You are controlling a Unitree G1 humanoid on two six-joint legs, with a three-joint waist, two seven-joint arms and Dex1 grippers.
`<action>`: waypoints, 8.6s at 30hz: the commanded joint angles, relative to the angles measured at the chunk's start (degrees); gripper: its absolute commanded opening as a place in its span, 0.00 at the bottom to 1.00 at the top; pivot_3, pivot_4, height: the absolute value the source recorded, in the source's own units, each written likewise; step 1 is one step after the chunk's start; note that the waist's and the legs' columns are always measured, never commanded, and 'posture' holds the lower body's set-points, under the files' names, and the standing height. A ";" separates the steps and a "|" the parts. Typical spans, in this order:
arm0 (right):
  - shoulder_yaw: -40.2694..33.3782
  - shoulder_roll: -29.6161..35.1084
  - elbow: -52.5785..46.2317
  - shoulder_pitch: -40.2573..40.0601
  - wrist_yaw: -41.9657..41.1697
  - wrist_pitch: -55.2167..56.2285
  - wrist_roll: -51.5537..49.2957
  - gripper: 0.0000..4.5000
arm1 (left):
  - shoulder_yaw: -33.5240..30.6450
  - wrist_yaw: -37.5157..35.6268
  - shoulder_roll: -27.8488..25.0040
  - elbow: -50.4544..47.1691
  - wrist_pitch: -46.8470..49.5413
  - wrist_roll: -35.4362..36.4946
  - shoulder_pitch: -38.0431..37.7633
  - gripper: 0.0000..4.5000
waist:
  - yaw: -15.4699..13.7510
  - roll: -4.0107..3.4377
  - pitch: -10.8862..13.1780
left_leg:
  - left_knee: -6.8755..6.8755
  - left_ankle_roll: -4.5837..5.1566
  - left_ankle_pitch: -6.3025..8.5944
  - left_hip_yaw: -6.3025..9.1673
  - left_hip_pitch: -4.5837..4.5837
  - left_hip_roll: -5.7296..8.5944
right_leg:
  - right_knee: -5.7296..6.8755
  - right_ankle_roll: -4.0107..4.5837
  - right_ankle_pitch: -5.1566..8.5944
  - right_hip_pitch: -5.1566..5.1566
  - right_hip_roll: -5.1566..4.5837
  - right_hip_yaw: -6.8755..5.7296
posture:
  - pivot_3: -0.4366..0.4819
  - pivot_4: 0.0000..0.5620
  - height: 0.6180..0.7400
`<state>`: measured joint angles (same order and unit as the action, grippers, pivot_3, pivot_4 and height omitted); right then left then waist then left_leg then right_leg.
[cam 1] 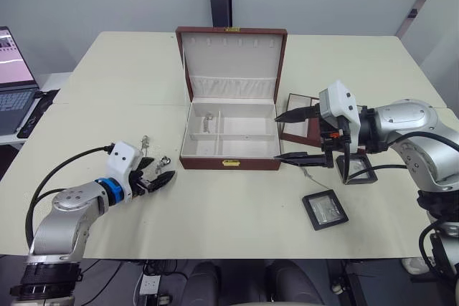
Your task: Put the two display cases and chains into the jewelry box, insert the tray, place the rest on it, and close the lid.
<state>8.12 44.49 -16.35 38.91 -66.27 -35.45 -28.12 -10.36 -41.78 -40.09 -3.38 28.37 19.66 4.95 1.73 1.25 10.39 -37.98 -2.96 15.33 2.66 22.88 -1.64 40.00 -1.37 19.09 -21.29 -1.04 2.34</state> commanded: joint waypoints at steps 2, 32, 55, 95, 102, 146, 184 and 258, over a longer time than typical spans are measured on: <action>-0.72 0.19 -1.83 1.33 -0.02 0.11 -0.19 1.00 | 1.16 0.37 0.32 -1.21 1.35 -0.40 0.42 0.87 | -0.01 0.00 0.00 | 0.00 0.00 0.00 0.00 0.00 0.01 | 0.00 0.00 0.00 0.00 0.00 0.00 | 0.48 0.27 1.00; -1.01 0.24 -0.75 2.06 -0.43 0.50 -0.08 1.00 | -6.61 3.94 0.30 -12.93 10.49 6.29 -1.16 0.00 | -0.03 0.01 0.01 | 0.00 -0.01 0.00 0.02 0.02 0.01 | -0.01 0.00 0.00 0.01 -0.01 0.02 | 0.48 0.27 1.00; -0.72 -0.02 0.42 2.11 -1.06 1.96 0.38 1.00 | -23.45 -4.11 -7.08 -17.95 11.68 16.10 -10.30 0.00 | 0.02 0.02 0.02 | 0.01 -0.01 0.00 0.04 0.01 -0.01 | -0.03 0.00 0.00 0.00 0.00 0.01 | 0.48 0.27 1.00; -1.20 0.36 -2.44 -0.23 2.05 0.87 0.41 1.00 | 14.59 -16.75 -10.17 0.31 4.41 3.66 30.10 0.00 | 0.07 0.04 0.06 | -0.03 0.00 0.00 -0.15 0.06 -0.03 | 0.00 0.00 0.00 -0.12 0.44 0.00 | 0.48 0.27 1.00; -1.07 0.51 -2.61 -0.37 2.15 0.93 0.62 1.00 | 15.90 -15.32 -8.27 2.60 2.76 -0.87 28.80 0.00 | 0.05 0.04 0.06 | -0.03 0.00 0.00 -0.13 0.07 -0.03 | 0.00 0.00 0.00 -0.12 0.43 0.00 | 0.48 0.27 1.00; -27.91 16.96 22.32 -28.80 2.88 22.78 11.38 1.00 | -31.22 -9.70 -6.98 2.07 -7.82 2.00 -17.40 1.00 | -0.10 0.03 0.06 | 0.01 0.01 0.00 -0.13 -0.04 -0.02 | -0.03 0.00 0.00 0.04 -0.01 0.08 | 0.48 0.27 1.00; -33.75 18.30 27.97 -39.96 2.36 26.94 13.28 1.00 | -30.01 -14.43 -8.10 -14.55 -2.77 11.59 -26.76 1.00 | 0.09 0.00 0.03 | 0.04 0.00 0.00 -0.30 -0.17 0.00 | -0.03 -0.01 0.01 0.14 0.04 0.15 | 0.48 0.27 1.00; -7.07 22.41 20.07 -14.05 -21.68 24.89 15.75 0.00 | -9.91 -20.49 -10.12 -32.35 -2.74 25.91 -5.56 1.00 | 0.27 -0.25 0.08 | -0.05 0.00 0.00 -0.30 -0.23 -0.10 | 0.00 0.00 0.00 0.17 0.39 0.15 | 0.48 0.27 1.00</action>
<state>1.49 65.50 8.85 22.61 -87.70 -5.59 -10.43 -16.78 -63.57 -49.54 -35.75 25.66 45.25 0.09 2.00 1.00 10.47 -38.02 -2.97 15.33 2.36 22.65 -1.75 40.00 -1.37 19.09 -21.13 -0.66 2.49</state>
